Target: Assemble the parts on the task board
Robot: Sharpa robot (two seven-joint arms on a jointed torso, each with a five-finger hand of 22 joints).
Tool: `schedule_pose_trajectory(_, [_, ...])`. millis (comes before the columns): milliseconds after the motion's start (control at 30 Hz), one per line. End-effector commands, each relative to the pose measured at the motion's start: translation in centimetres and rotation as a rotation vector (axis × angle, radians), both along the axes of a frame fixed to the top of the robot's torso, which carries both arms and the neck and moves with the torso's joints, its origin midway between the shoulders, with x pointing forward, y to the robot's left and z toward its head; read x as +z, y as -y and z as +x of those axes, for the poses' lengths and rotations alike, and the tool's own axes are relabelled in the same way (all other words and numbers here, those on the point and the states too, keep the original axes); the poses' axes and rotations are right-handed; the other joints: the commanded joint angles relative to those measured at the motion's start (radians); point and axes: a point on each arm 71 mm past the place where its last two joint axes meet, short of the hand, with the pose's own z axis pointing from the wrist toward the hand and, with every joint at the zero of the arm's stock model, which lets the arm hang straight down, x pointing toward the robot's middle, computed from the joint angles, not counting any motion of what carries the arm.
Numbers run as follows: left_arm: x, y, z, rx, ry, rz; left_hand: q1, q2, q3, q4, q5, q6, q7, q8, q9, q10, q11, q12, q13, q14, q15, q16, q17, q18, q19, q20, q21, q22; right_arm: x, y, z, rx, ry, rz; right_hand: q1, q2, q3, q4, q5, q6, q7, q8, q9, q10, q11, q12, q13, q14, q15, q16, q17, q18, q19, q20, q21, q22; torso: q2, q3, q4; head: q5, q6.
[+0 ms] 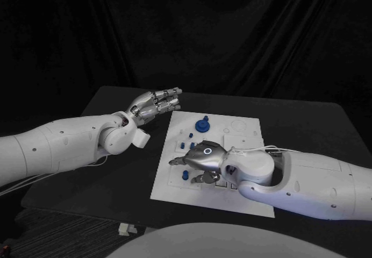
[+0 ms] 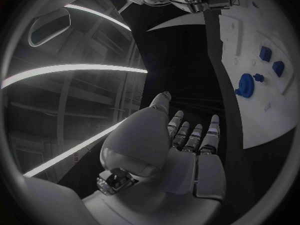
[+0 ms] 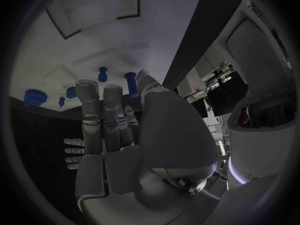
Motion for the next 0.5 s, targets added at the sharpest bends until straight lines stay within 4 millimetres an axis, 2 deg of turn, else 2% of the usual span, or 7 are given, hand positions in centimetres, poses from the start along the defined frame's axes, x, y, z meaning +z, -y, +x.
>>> schedule_pose_trajectory(33, [0.0,0.0,-0.1,-0.004,0.0,-0.015,0.0,0.009,0.004,0.0,0.007,-0.006,0.004,0.004,0.0,-0.002,0.006,-0.004,0.0,-0.009,0.0,0.0,-0.001,-0.011,0.004,-0.001,-0.004,-0.001,2.2,1.2,0.3,-0.025,0.051,0.154,0.004,-0.005,-0.004,0.026,-0.007,0.043,-0.001,0.007,0.005,-0.008,-0.005,0.016,0.002,-0.006,-0.002,0.006,0.004,0.01,-0.005,-0.003,0.0,0.085,-0.001,0.0004,-0.0008,-0.002,0.0])
schedule_pose_trajectory(100, [0.0,-0.1,-0.1,-0.002,0.0,-0.015,0.0,0.009,0.004,0.0,0.007,-0.006,0.004,0.004,0.0,-0.002,0.006,-0.004,0.0,-0.009,0.0,0.0,-0.001,-0.011,0.004,-0.001,-0.004,-0.001,3.4,2.1,0.6,-0.048,0.046,0.204,0.015,0.009,0.004,0.025,-0.006,0.097,0.005,0.017,0.011,0.006,-0.012,0.033,0.006,-0.004,-0.007,0.009,0.006,0.01,-0.003,-0.006,0.002,0.085,0.0,0.0007,-0.0002,-0.007,0.0])
schedule_pose_trajectory(200, [0.0,-0.3,-0.1,0.002,-0.001,-0.013,0.0,0.009,0.004,0.0,0.007,-0.006,0.004,0.004,0.0,-0.002,0.006,-0.004,0.0,-0.009,0.0,0.0,-0.001,-0.011,0.004,-0.001,-0.004,-0.001,5.8,4.1,1.1,-0.102,0.032,0.295,0.022,0.02,0.008,0.022,-0.003,0.128,0.028,0.02,0.012,0.03,-0.011,0.061,0.011,0.007,-0.009,0.028,0.024,0.006,0.007,-0.009,0.024,0.09,0.0,0.001,-0.0004,-0.016,0.0])
schedule_pose_trajectory(300, [0.0,-0.5,-0.2,0.005,-0.002,-0.012,0.0,0.009,0.004,0.0,0.007,-0.006,0.004,0.004,0.0,-0.002,0.006,-0.004,0.0,-0.009,0.0,0.0,-0.001,-0.011,0.004,-0.001,-0.004,-0.001,8.2,6.4,1.8,-0.159,0.043,0.371,0.022,0.028,0.009,0.021,0.0,0.14,0.037,0.019,0.012,0.046,-0.011,0.082,0.015,0.016,-0.009,0.045,0.04,0.003,0.016,-0.01,0.045,0.095,0.0,0.001,0.0,-0.029,0.0])
schedule_pose_trajectory(400, [-0.1,-0.6,-0.2,0.008,-0.002,-0.01,0.0,0.009,0.004,0.0,0.007,-0.006,0.004,0.004,0.0,-0.002,0.006,-0.004,0.0,-0.009,0.0,0.0,-0.001,-0.011,0.004,-0.001,-0.004,-0.001,10.1,8.8,2.5,-0.227,0.049,0.408,0.025,0.049,0.018,0.015,0.016,0.195,0.05,0.025,0.016,0.085,-0.015,0.119,0.023,0.013,-0.01,0.039,0.031,0.004,0.016,-0.011,0.037,0.093,-0.002,0.0004,-0.0012,-0.037,0.0])
schedule_pose_trajectory(433, [-0.1,-0.7,-0.2,0.01,-0.002,-0.009,0.0,0.01,0.006,-0.002,0.007,-0.004,0.004,0.004,0.0,-0.002,0.006,-0.003,0.0,-0.009,0.001,0.0,-0.001,-0.012,0.004,-0.001,-0.004,-0.001,10.5,9.8,2.8,-0.258,0.045,0.408,0.032,0.059,0.026,0.009,0.029,0.259,0.061,0.037,0.023,0.117,-0.019,0.142,0.031,0.009,-0.011,0.034,0.024,0.005,0.014,-0.012,0.031,0.092,-0.001,0.0006,-0.0007,-0.042,0.0])
schedule_pose_trajectory(500, [-0.1,-0.7,-0.2,0.011,-0.002,-0.008,0.0,0.01,0.006,-0.002,0.007,-0.004,0.004,0.004,0.0,-0.002,0.006,-0.003,0.0,-0.009,0.001,0.0,-0.001,-0.012,0.004,-0.001,-0.004,-0.001,10.7,10.9,3.2,-0.301,0.032,0.396,0.031,0.063,0.028,0.009,0.033,0.309,0.072,0.047,0.029,0.144,-0.024,0.161,0.038,0.007,-0.011,0.031,0.021,0.005,0.013,-0.012,0.029,0.092,-0.001,0.0004,-0.0017,-0.049,0.0])
